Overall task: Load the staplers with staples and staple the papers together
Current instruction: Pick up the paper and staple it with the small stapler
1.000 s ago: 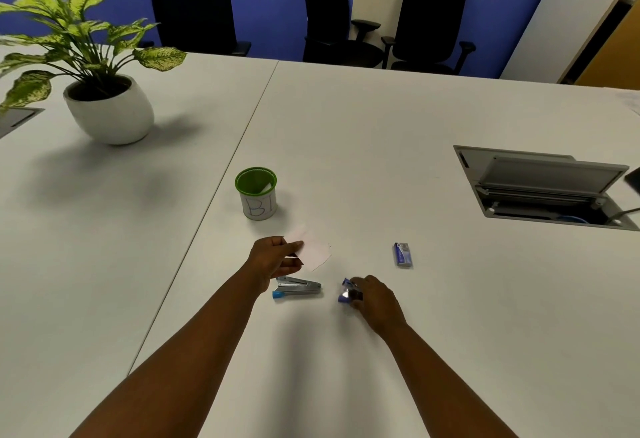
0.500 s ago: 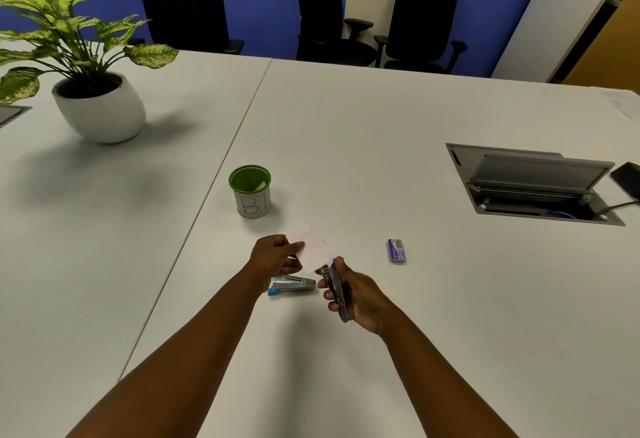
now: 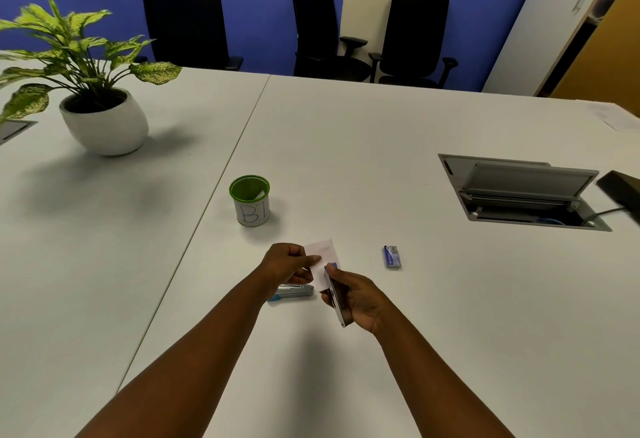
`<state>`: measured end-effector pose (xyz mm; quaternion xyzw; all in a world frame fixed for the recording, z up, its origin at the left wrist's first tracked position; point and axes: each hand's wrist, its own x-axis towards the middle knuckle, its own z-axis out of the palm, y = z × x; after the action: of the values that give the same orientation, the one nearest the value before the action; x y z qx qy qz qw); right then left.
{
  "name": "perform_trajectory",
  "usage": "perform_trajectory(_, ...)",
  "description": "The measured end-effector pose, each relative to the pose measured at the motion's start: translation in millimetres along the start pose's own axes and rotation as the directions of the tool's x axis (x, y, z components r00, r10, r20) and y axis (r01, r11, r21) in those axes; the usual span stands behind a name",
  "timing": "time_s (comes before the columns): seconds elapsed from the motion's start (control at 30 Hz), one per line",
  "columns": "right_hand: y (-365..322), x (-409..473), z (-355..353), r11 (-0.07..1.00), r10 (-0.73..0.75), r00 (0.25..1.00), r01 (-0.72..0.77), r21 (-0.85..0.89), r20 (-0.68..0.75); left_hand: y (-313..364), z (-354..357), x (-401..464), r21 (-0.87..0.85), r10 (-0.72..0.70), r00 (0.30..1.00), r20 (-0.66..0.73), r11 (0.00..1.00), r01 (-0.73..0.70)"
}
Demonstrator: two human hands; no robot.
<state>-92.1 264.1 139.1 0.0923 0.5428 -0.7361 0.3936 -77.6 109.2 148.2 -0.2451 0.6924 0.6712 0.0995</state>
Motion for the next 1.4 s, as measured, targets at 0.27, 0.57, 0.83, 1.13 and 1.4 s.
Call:
perform_trajectory(0.27,0,-4,3,0.998,-0.049,0.998,0.050,0.024,-0.028,4,2,-6,0.004,0.016,0.999,0.031,1.000,-0.016)
perform_trajectory(0.57,-1,-3,5,0.990,-0.119,0.986,0.109,-0.090,-0.120,5,3,-8,-0.012,0.029,0.998,0.048,1.000,-0.029)
perform_trajectory(0.83,-2,-9,1,0.999,-0.030,1.000,0.030,-0.037,-0.007,3,-1,-5,-0.048,0.032,0.999,-0.018,0.998,-0.033)
perform_trajectory(1.13,0,12,-34,0.895,-0.286,0.936,0.184,-0.407,-0.206,-7,-13,3,-0.183,-0.036,0.996,-0.086,0.983,0.020)
perform_trajectory(1.4,20,37,-68,0.288,-0.400,0.917,0.144,-0.947,0.018,-8,-10,9,-0.270,-0.087,0.994,-0.066,0.961,0.066)
